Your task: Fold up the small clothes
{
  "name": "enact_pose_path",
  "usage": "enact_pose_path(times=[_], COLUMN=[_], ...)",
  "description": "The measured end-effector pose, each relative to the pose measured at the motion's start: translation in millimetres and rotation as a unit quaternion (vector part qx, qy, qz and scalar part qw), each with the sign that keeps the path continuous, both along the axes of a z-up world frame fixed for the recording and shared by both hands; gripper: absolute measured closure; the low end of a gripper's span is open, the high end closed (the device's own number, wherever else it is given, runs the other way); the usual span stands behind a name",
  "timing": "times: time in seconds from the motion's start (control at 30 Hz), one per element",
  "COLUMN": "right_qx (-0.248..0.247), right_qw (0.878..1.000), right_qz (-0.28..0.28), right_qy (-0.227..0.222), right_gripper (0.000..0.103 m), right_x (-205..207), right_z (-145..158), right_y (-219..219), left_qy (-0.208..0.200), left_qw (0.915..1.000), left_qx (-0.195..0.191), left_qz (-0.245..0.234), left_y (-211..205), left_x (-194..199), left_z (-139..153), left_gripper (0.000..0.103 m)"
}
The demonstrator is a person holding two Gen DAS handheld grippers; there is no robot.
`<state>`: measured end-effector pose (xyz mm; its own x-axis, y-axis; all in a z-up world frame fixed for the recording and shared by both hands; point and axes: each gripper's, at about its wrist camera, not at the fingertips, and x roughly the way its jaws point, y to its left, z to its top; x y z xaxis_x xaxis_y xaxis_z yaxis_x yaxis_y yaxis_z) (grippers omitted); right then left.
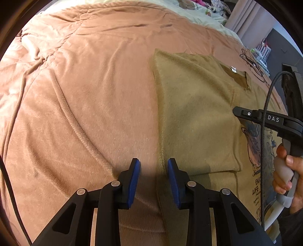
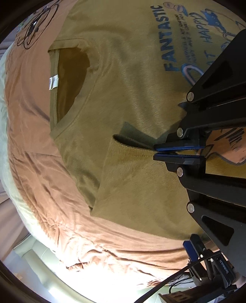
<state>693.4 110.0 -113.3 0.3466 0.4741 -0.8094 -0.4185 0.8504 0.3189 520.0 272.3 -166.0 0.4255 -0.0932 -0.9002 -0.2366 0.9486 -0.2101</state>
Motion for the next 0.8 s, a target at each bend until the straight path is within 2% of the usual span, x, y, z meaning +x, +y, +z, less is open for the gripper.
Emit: enact_pose_path(times=[0.07, 0.13, 0.17, 0.2, 0.27, 0.47, 0.57, 0.67, 0.8], right_qx=[-0.008, 0.012, 0.016, 0.020, 0.031, 0.056, 0.053, 0.029, 0.029], right_qw=[1.000, 1.000, 1.000, 1.000, 0.999, 0.995, 0.993, 0.994, 0.995], right_qz=[-0.008, 0.003, 0.008, 0.014, 0.030, 0.085, 0.106, 0.107, 0.091], right_qy=[-0.003, -0.005, -0.005, -0.006, -0.011, -0.002, 0.002, 0.015, 0.029], right_gripper=[0.102, 0.102, 0.097, 0.085, 0.075, 0.075, 0.082, 0.090, 0.090], right_x=[-3, -13, -18, -24, -40, -73, -85, -89, -95], right_z=[8, 18, 21, 23, 28, 22, 15, 1, -7], right_y=[-3, -7, -7, -7, -4, 12, 19, 23, 16], left_qy=[-0.002, -0.004, -0.005, -0.005, -0.006, -0.015, -0.017, -0.019, -0.030], left_qw=[1.0000, 1.0000, 1.0000, 0.9999, 0.9998, 0.9990, 0.9983, 0.9976, 0.9964], left_qx=[-0.001, 0.000, 0.002, 0.005, 0.007, 0.016, 0.019, 0.019, 0.009], left_qz=[0.003, 0.006, 0.007, 0.009, 0.015, 0.038, 0.052, 0.063, 0.079], left_y=[1, 0, 1, -1, 0, 7, 13, 17, 22], left_x=[-3, -4, -6, -6, -11, -30, -44, -54, -71], left_z=[3, 6, 8, 10, 13, 26, 33, 38, 46], left_gripper=[0.070, 0.070, 0.070, 0.070, 0.070, 0.070, 0.070, 0.070, 0.066])
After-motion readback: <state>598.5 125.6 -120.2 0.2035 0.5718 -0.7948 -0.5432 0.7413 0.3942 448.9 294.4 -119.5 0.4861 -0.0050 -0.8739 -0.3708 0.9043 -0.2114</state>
